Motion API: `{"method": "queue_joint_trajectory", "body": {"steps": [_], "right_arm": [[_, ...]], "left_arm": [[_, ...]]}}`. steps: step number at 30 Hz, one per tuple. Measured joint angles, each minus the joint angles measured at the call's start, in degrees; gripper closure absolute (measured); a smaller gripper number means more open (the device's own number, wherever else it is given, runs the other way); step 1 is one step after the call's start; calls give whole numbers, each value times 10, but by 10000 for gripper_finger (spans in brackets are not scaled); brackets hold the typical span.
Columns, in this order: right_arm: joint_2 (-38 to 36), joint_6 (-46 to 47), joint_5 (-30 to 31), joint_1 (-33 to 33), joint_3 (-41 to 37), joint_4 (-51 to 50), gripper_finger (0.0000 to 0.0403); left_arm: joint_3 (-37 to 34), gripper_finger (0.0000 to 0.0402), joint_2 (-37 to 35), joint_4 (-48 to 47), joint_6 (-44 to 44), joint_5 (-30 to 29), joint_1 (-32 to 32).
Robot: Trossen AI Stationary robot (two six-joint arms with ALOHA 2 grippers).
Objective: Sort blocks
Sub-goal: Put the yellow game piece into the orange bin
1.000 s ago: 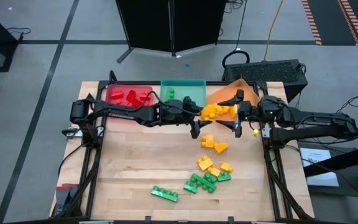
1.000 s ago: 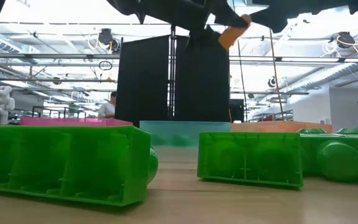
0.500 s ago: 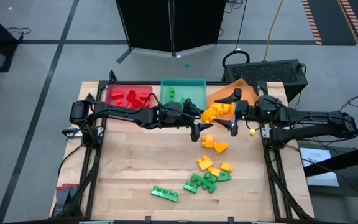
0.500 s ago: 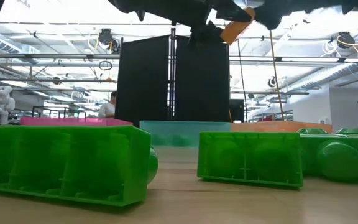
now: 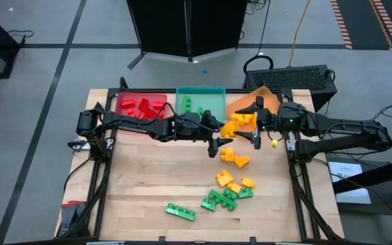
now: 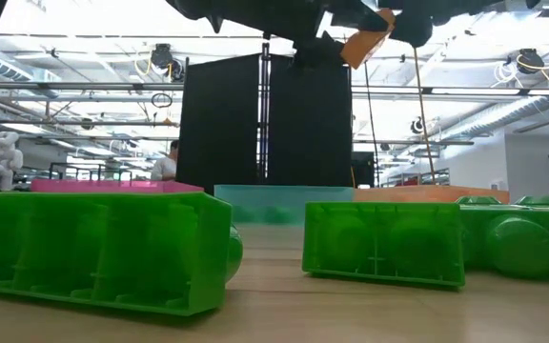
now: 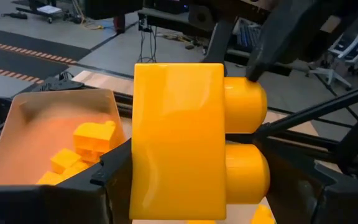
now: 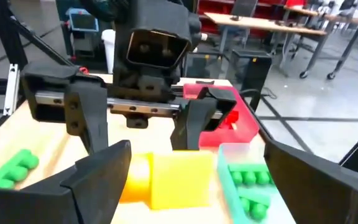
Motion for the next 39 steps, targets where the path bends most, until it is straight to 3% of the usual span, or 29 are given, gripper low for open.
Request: {"method": "queue_joint_trajectory", "body": {"steps": [4, 8, 24, 29, 35, 39], "right_arm": [[25, 5, -16, 0, 17, -6, 21], [41, 29, -71, 0, 36, -58, 19], [65, 5, -71, -8, 50, -76, 21], [73, -2, -74, -8, 50, -71, 50], [73, -3, -75, -8, 50, -72, 128], [73, -3, -76, -8, 50, -75, 132]], "left_arm": [[0, 128, 0, -1, 0, 0, 0], [1, 128, -2, 5, 0, 0, 1], [1, 127, -2, -2, 1, 0, 0], [0, 127, -2, -4, 2, 1, 1], [0, 127, -1, -2, 10, 2, 0], [0, 127, -1, -2, 16, 3, 0]]}}
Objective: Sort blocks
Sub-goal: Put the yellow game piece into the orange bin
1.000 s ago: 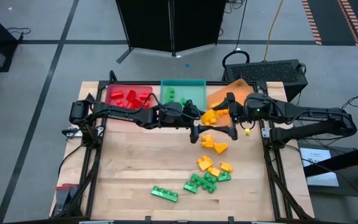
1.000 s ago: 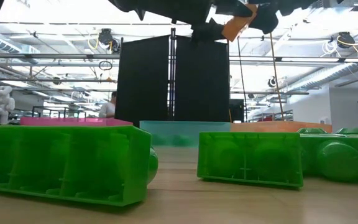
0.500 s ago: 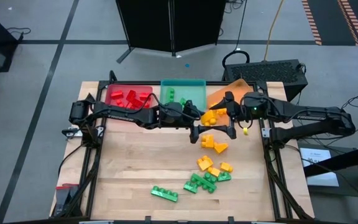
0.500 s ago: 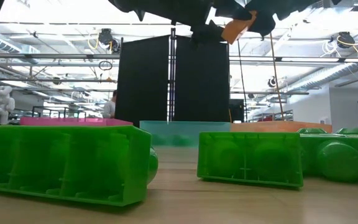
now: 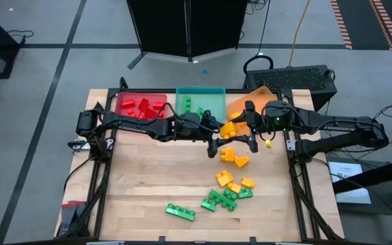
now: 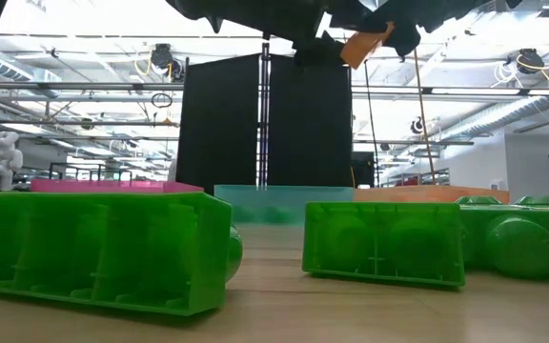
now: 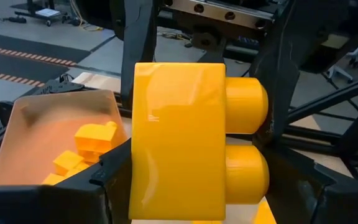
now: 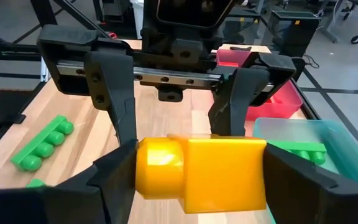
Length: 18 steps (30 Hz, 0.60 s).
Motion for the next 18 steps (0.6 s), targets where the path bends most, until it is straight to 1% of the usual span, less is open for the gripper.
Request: {"method": "queue_joint_trajectory", "body": {"steps": [7, 12, 14, 18], "right_arm": [[0, -2, 2, 0, 0, 0, 132], [2, -2, 4, 0, 0, -5, 132], [2, -5, 5, 0, 0, -3, 132], [1, -8, 1, 0, 0, -7, 132]], "left_arm": [[0, 127, 0, -2, 2, 0, 0], [2, 123, 0, -36, -2, 6, 0], [2, 112, -1, -37, -4, 22, 1], [2, 73, -3, -45, -6, 40, 0]]}}
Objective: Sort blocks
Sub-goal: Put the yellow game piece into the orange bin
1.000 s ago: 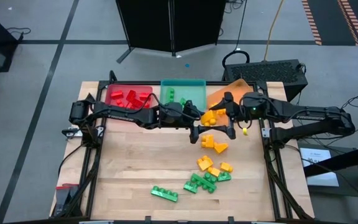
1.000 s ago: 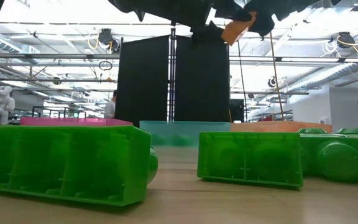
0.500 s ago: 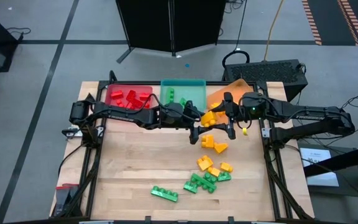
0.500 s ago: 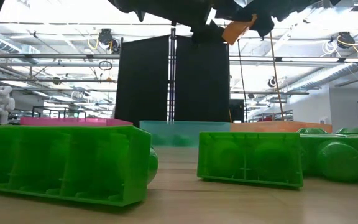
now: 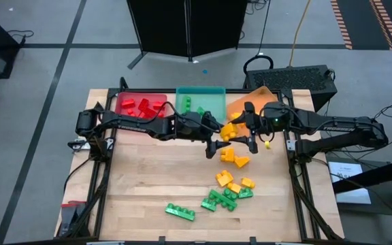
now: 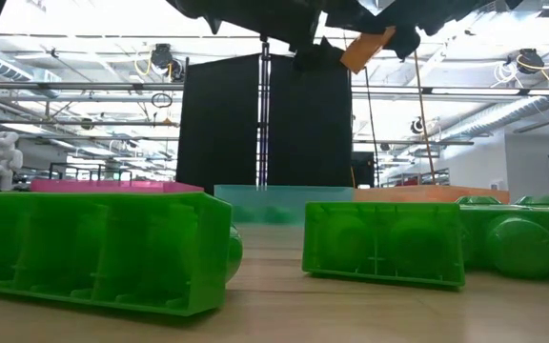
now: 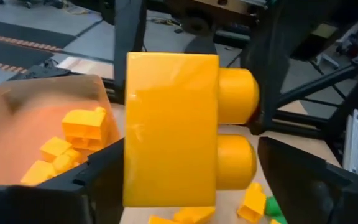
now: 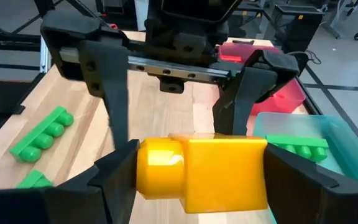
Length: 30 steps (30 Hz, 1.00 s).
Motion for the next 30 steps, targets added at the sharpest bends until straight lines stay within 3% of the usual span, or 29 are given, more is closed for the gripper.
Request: {"method": "queue_joint_trajectory", "body": {"steps": [6, 14, 18, 25, 30], "right_arm": [[0, 2, 5, 0, 0, 3, 132], [-14, 2, 30, -2, 0, -9, 132], [-26, -7, 93, -14, 0, -43, 132], [-33, -25, 124, -81, -3, -113, 132], [-33, -28, 124, -171, -42, -133, 132]], "left_arm": [[0, 28, -3, -16, 1, 5, 2], [-2, 18, -54, -192, 5, -36, 25], [-1, 18, -78, -265, 17, -42, 42], [-26, 18, -98, -351, 24, -44, 64], [-40, 17, -109, -353, 25, -44, 67]]}}
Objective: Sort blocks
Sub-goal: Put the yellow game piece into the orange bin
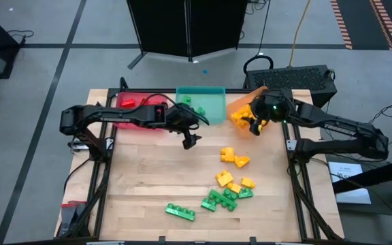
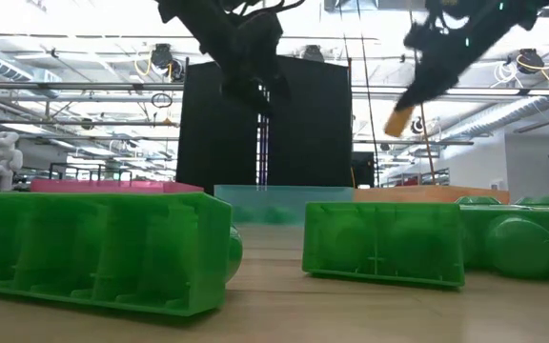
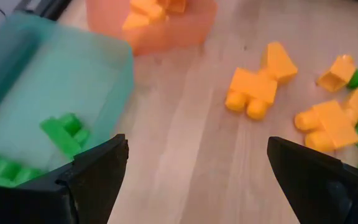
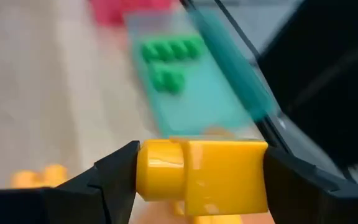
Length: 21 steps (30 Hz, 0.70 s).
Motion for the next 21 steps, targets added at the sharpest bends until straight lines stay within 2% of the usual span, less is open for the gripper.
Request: {"method": "queue_joint_trajectory", "body": {"steps": [4, 10, 15, 21], "right_arm": [[0, 10, 0, -88, -45, 14, 132], [7, 97, 3, -211, -104, 63, 132], [43, 140, 2, -250, -121, 92, 130], [107, 168, 0, -265, -121, 105, 76]], "left_arm": [[-19, 17, -24, 6, -3, 0, 0], [-37, 17, -80, 27, -3, -13, 2], [-70, 17, -133, 23, -8, -48, 3], [-108, 17, -185, 18, -34, -61, 3]]}}
